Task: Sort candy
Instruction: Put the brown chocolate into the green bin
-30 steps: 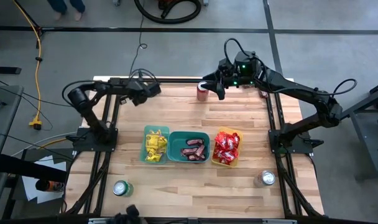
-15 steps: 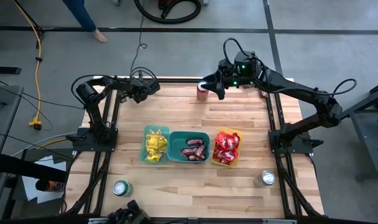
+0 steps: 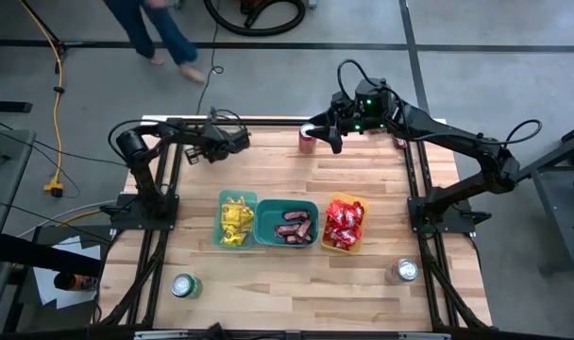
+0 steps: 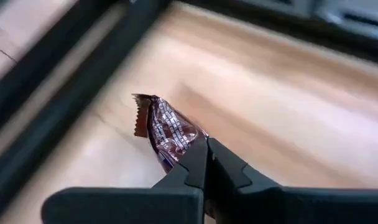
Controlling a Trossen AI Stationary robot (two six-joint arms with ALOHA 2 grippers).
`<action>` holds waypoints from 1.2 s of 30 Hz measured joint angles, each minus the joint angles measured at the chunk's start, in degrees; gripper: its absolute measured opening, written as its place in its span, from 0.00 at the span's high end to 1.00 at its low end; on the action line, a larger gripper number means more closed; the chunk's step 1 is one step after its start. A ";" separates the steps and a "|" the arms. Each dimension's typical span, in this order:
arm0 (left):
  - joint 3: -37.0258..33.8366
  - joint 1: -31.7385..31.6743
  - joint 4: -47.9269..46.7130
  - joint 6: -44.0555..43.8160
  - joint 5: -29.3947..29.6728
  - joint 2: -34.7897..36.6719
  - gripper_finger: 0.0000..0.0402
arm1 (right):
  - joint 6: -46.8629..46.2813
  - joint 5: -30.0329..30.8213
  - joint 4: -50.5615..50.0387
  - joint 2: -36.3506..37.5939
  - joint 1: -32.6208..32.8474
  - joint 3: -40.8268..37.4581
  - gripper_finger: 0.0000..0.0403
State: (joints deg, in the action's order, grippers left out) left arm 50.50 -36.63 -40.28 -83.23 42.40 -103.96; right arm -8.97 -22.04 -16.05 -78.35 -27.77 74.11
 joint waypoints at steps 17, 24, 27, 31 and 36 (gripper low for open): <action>-0.26 22.38 -5.64 -4.12 -7.12 7.18 1.00 | 0.17 1.37 3.05 -0.02 0.00 0.00 0.44; -0.26 22.74 -15.72 1.21 -5.54 17.80 1.00 | -1.35 3.37 4.14 -0.02 0.00 0.00 0.44; -0.23 22.71 -14.81 5.57 -5.03 23.82 1.00 | -3.04 4.86 4.35 -0.02 0.00 0.00 0.44; -0.22 22.30 -14.78 15.67 -4.63 29.75 1.00 | -5.26 5.55 4.33 -0.02 0.00 0.00 0.44; -0.20 17.26 -12.83 37.57 -9.63 33.90 0.95 | -6.21 5.57 4.31 -0.02 0.00 0.00 0.44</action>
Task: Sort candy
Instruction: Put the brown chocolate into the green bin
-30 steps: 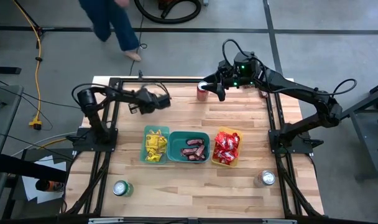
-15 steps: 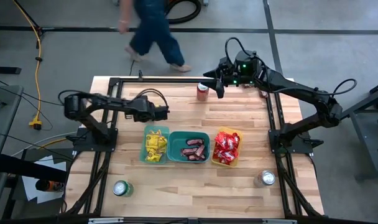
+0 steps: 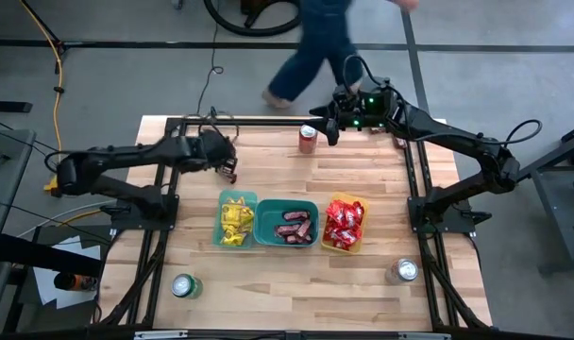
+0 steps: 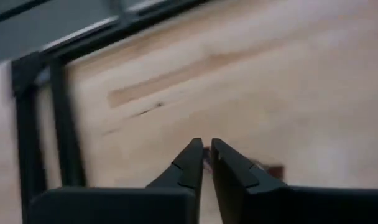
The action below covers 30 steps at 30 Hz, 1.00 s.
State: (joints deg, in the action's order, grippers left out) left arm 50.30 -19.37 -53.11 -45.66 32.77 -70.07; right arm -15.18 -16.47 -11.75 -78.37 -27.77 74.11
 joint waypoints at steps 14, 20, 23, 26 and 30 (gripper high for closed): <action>0.00 -11.81 4.88 65.96 -29.53 -4.03 0.57 | 2.89 -0.16 -8.95 0.00 0.04 0.00 0.44; 0.00 -11.27 5.00 80.62 -29.00 -7.66 0.45 | 6.73 -0.24 -10.30 0.00 0.04 0.00 0.44; 0.00 -11.31 5.01 85.26 -28.44 -10.59 0.44 | 8.08 -0.23 -10.34 0.00 0.04 0.00 0.44; 0.00 -11.31 5.28 88.78 -27.94 -13.68 0.44 | 8.15 -0.24 -10.32 0.00 0.04 0.00 0.44; 0.00 -11.31 7.10 91.92 -27.25 -18.26 0.44 | 8.16 -0.24 -10.32 0.00 0.04 0.00 0.44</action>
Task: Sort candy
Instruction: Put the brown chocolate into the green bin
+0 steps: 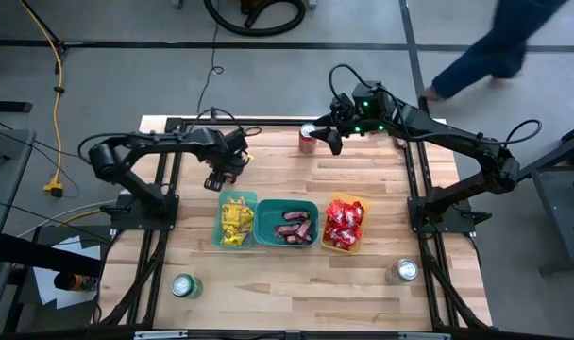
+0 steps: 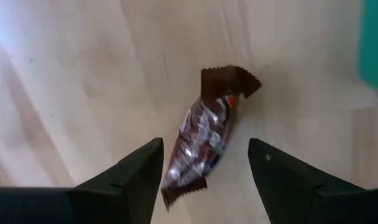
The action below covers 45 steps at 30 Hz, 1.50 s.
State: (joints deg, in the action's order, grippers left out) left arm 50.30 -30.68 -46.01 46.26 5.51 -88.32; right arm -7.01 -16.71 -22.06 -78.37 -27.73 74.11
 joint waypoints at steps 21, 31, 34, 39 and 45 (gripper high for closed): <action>4.88 -0.24 1.81 -21.38 -0.72 6.79 0.95 | 2.06 0.00 0.06 0.00 0.00 0.00 0.44; 5.86 5.64 18.37 -52.02 -3.67 26.26 0.99 | 3.72 -4.17 0.20 0.00 0.00 0.00 0.44; 5.88 11.37 21.03 -57.43 0.57 27.33 0.99 | 5.55 -6.19 0.20 0.00 0.04 0.00 0.44; 5.87 22.37 22.89 -61.78 5.44 23.58 0.99 | 3.79 -10.53 0.20 0.02 0.30 0.00 0.44; 5.84 31.86 39.25 -56.90 1.53 13.28 0.99 | -2.49 -14.84 0.39 0.02 3.94 0.00 0.44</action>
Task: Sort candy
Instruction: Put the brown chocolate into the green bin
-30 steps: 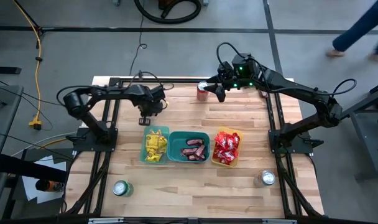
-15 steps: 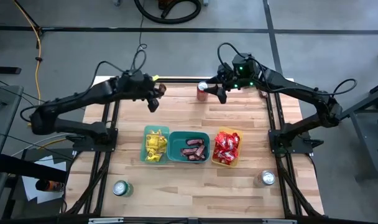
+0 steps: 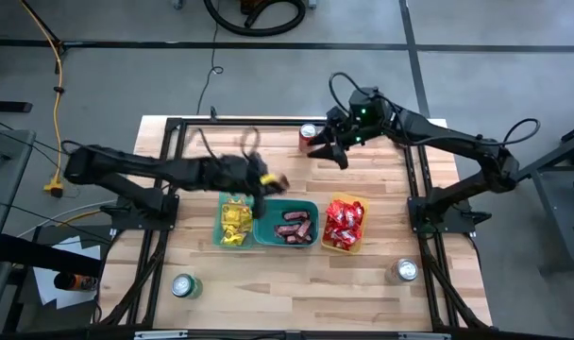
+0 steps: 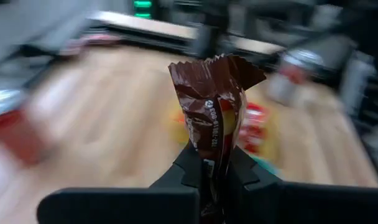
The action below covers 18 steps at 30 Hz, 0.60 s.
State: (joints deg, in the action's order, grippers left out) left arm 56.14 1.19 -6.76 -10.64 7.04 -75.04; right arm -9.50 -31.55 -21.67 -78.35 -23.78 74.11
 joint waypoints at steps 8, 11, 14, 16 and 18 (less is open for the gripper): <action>-0.07 4.87 4.78 5.67 -14.45 -11.07 0.98 | -9.95 6.95 4.02 0.00 10.05 0.08 0.44; -0.07 5.79 5.33 8.78 -15.01 -13.51 0.98 | -13.11 12.50 3.91 0.00 13.13 0.57 0.44; -0.07 5.97 4.85 9.13 -15.07 -15.47 0.98 | -14.91 17.18 4.03 0.02 15.55 0.87 0.44; -0.07 6.01 4.73 7.98 -15.05 -16.29 0.97 | -15.90 19.03 3.82 0.02 16.69 0.87 0.44; -0.07 6.04 4.07 7.74 -14.88 -16.53 0.96 | -16.17 19.39 3.69 0.02 17.41 0.87 0.44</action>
State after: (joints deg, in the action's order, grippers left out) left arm 56.07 7.22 -2.69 -2.90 -7.84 -91.57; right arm -25.67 -12.16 -17.98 -78.32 -6.37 74.98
